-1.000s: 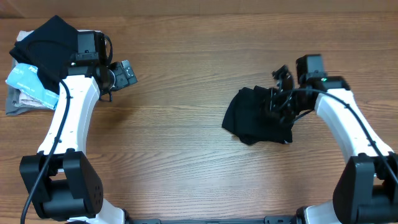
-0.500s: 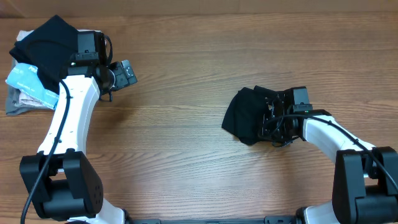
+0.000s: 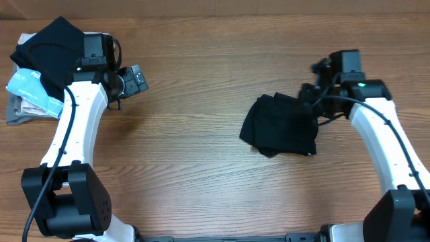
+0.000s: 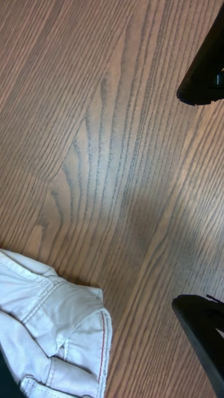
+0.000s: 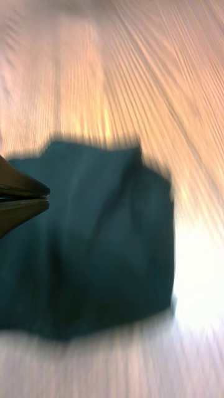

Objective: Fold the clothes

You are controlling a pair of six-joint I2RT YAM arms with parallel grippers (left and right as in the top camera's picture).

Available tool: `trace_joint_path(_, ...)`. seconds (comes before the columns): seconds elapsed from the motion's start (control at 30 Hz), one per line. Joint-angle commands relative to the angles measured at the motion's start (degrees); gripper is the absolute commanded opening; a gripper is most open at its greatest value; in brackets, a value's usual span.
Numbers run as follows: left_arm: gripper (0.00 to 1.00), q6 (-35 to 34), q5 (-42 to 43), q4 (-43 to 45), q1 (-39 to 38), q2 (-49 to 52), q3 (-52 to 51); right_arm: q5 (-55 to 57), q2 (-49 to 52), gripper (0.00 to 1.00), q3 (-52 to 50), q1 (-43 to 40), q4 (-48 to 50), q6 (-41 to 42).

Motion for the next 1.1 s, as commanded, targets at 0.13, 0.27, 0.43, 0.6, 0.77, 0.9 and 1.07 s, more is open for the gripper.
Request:
trace_joint_path(0.13, 1.0, -0.81, -0.52, 0.15, 0.22, -0.9, 0.79, 13.84, -0.04, 0.04, -0.5, -8.15, -6.49, 9.92)
trace_joint_path(0.27, 1.0, -0.81, -0.55, 0.15, 0.22, -0.9, 0.79, 13.7, -0.04, 0.04, -4.5, -9.11, -5.51, 11.72)
trace_joint_path(0.43, 1.0, -0.81, -0.55, 0.15, 0.22, -0.9, 0.79, 13.33, -0.04, 0.04, -13.29, -8.79, 0.2, 16.33)
trace_joint_path(0.6, 1.0, -0.81, -0.55, 0.15, 0.22, -0.9, 0.79, 4.13, -0.04, 0.04, -22.18, -8.76, 9.64, 17.51)
trace_joint_path(0.77, 1.0, -0.81, -0.55, 0.15, 0.22, -0.9, 0.79, -3.78, 0.04, 0.04, -24.96, -7.21, 11.96, 17.57)
trace_joint_path(0.9, 1.0, -0.81, -0.55, 0.17, 0.22, -0.9, 0.79, -3.82, 0.11, 0.04, -24.96, -3.89, 11.98, 20.15)
trace_joint_path(1.07, 1.0, -0.81, -0.52, 0.15, 0.22, -0.9, 0.79, -6.23, 0.11, 0.04, -24.96, 3.21, 14.69, 25.29)
